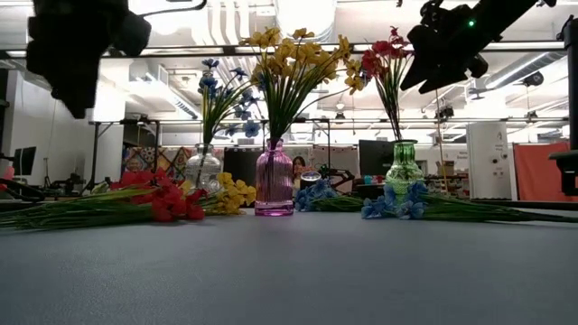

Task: Sort flowers into vase by color
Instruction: Put the left red flowers into the green vase

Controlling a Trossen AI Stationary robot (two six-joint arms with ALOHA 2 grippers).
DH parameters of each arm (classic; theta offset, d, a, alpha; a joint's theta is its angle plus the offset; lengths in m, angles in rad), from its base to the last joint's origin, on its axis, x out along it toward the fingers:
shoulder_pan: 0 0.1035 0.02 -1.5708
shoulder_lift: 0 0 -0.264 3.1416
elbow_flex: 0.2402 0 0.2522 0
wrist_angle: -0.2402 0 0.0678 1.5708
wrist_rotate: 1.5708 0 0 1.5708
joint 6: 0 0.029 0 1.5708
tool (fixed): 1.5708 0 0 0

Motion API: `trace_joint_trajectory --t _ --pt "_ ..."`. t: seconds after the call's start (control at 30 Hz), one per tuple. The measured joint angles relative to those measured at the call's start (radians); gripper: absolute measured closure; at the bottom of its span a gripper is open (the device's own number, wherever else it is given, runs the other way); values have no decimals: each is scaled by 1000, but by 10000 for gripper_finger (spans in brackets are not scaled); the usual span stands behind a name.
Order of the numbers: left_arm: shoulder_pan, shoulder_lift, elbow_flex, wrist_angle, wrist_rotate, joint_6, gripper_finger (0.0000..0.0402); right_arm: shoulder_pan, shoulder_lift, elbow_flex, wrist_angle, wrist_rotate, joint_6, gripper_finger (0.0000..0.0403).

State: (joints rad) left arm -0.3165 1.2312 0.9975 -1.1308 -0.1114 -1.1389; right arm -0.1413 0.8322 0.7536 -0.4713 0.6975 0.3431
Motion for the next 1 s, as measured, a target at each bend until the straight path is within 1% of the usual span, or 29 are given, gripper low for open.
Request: trace_joint_trajectory --t 0.13,0.33,0.47,0.6,0.73,0.9,1.0 --pt "-42 56 -4 -3 27 -36 213 0 0 0 -2 -21 -2 108" --pt "-61 178 -5 -67 29 -68 157 0 0 0 -3 -76 -2 106" --pt "-61 261 -5 -88 77 -54 131 0 0 0 -4 -77 -5 106" --pt "-60 331 -8 -54 77 -23 126 0 0 -1 -4 -77 -7 106" --pt "-61 372 -33 17 83 -1 126 0 0 -1 -5 -77 -16 105" --pt "-61 387 -121 47 110 -10 126 0 0 -1 -11 -77 -15 109" --pt "-63 373 -181 122 114 -21 126 0 0 -1 -25 -78 -2 110"
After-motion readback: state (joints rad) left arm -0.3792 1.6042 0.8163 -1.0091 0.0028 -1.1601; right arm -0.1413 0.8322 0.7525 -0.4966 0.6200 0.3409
